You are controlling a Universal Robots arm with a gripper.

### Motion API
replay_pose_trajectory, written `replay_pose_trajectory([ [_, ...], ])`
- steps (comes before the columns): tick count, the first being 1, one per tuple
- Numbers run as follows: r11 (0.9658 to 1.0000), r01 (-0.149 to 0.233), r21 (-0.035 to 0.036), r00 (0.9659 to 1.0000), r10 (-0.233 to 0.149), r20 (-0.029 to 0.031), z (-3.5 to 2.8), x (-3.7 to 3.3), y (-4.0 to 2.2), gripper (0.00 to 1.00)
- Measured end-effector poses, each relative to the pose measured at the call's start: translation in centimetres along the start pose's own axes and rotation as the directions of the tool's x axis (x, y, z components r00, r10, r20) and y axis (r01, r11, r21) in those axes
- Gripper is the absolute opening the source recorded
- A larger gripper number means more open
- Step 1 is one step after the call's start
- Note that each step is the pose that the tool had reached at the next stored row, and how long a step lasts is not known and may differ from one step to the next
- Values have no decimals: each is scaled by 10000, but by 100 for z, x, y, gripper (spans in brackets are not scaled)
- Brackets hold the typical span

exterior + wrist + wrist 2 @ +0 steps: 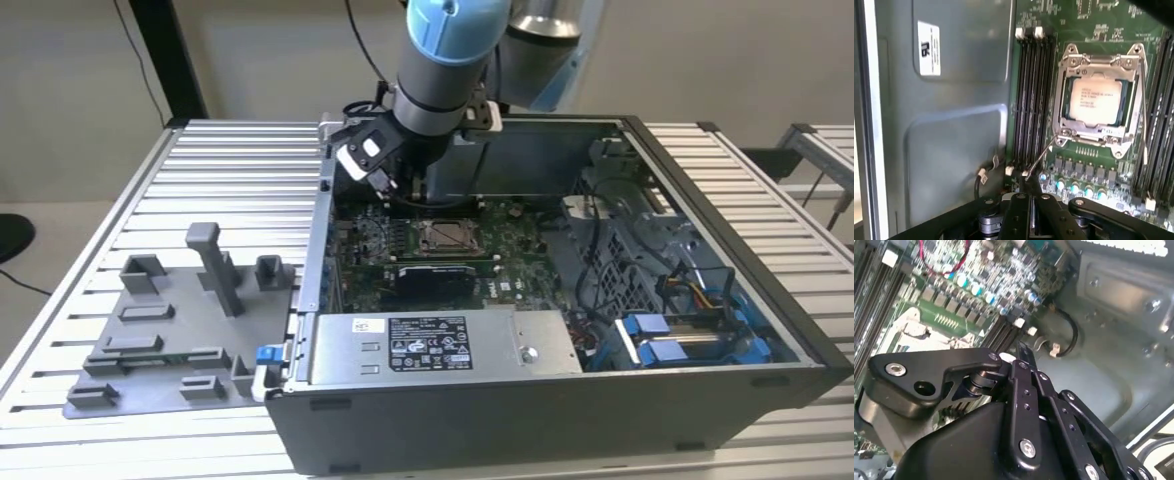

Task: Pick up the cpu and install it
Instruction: 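Place the cpu into insertion slot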

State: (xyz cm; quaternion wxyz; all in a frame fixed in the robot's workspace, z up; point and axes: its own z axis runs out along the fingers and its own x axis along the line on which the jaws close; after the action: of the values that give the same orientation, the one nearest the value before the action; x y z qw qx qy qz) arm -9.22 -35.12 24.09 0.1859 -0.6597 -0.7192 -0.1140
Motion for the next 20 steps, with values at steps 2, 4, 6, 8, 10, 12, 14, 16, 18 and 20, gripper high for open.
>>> replay_pose_trajectory([
  [2, 10000, 5, 0, 10000, -5, -43, -9, -9, 49, 0],
  [4, 10000, 8, -1, 10000, -8, -84, -17, -18, 97, 0],
  [6, 10000, 11, 0, 9999, -11, -127, -27, -27, 149, 0],
  [8, 10000, 15, 1, 9999, -15, -169, -37, -36, 201, 0],
  [10, 10000, 19, 1, 9998, -19, -212, -45, -46, 254, 0],
  [12, 10000, 18, 8, 9997, -18, -246, -54, -55, 303, 0],
  [14, 10000, 19, 11, 9997, -19, -255, -56, -57, 315, 0],
  [16, 10000, 18, 9, 9997, -17, -255, -56, -57, 315, 0],
  [18, 10000, 19, 9, 9997, -18, -255, -54, -58, 315, 0],
  [20, 10000, 18, 9, 9997, -18, -252, -30, -69, 318, 0],
])
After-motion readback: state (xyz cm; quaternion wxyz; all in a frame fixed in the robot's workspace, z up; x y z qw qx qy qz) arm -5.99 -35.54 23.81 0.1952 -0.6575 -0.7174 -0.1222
